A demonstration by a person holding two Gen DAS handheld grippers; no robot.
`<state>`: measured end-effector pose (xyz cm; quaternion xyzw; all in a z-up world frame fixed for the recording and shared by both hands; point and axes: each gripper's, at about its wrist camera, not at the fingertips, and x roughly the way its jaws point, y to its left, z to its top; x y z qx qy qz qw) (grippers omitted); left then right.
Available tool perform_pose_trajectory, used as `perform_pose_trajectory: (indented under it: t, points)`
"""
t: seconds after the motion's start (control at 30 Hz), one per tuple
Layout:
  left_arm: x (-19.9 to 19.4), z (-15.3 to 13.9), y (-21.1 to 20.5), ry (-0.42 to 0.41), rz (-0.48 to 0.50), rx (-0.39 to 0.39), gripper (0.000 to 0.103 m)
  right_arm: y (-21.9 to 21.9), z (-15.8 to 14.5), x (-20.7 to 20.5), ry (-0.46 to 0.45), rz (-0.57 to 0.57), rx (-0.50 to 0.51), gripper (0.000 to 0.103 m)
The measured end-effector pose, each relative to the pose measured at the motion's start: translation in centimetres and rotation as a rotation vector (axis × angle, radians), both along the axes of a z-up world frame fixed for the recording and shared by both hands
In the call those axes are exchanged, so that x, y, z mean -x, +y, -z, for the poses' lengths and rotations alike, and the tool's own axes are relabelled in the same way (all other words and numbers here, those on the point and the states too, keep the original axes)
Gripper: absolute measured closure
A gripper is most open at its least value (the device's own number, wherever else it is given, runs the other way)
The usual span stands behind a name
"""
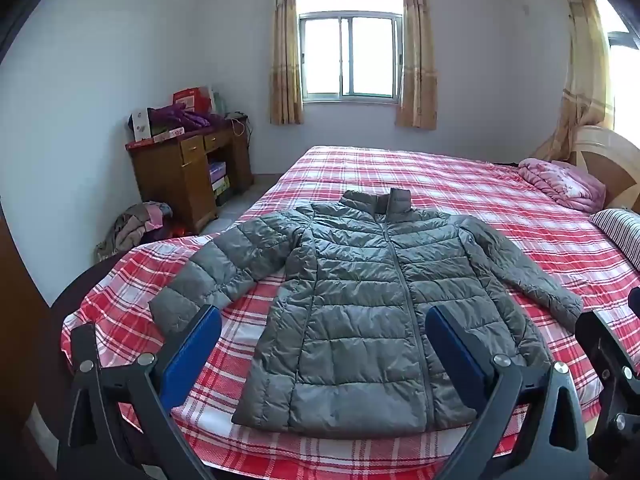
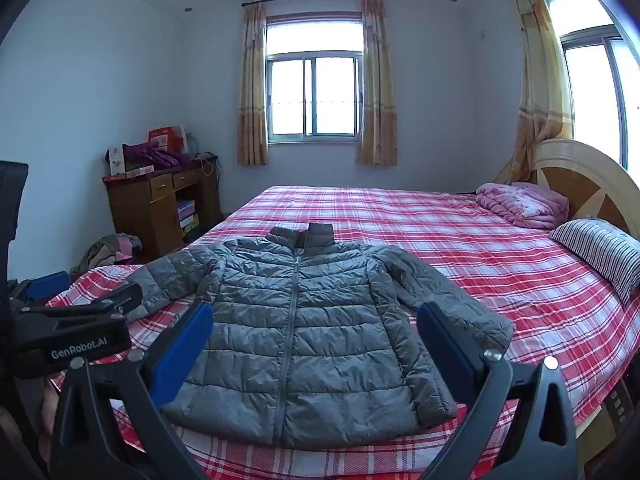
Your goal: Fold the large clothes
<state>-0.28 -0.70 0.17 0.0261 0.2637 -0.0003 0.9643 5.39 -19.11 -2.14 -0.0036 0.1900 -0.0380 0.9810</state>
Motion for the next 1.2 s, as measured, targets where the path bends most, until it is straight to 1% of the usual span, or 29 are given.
perform_pose_trajectory:
  t: [0.13, 0.17, 0.2, 0.23, 0.33, 0.37, 1.2]
  points:
    - [0.4, 0.2, -0.7, -0.023, -0.015, 0.006, 0.001, 0.1, 0.1, 0.0, -0.008, -0.002, -0.005, 0.000]
    - [0.4, 0.1, 0.1, -0.018, -0.017, 0.027, 0.001, 0.0, 0.1, 0.0, -0.007, -0.001, -0.008, 0.000]
    - [0.4, 0.1, 0.0, -0.019, -0.022, 0.024, 0.001, 0.0, 0.1, -0.1, -0.006, -0.001, -0.006, 0.000]
    - [-0.2, 0.3, 0.5, -0.002, -0.027, 0.026, 0.001, 0.0, 0.1, -0.1, -0.006, 0.000, -0.006, 0.000]
    - [-0.3, 0.4, 0.5, -0.004, -0.034, 0.026, 0.001, 0.0, 0.1, -0.1, -0.006, 0.001, -0.005, 0.000]
    - [-0.2, 0.3, 1.4, -0.006, -0.032, 0.039, 0.001, 0.0, 0.1, 0.0, -0.007, 0.002, -0.004, 0.000]
    - [-0.3, 0.3, 1.3, -0.011, -0.036, 0.040, 0.001, 0.1, 0.3, -0.1, -0.001, -0.002, -0.009, 0.000]
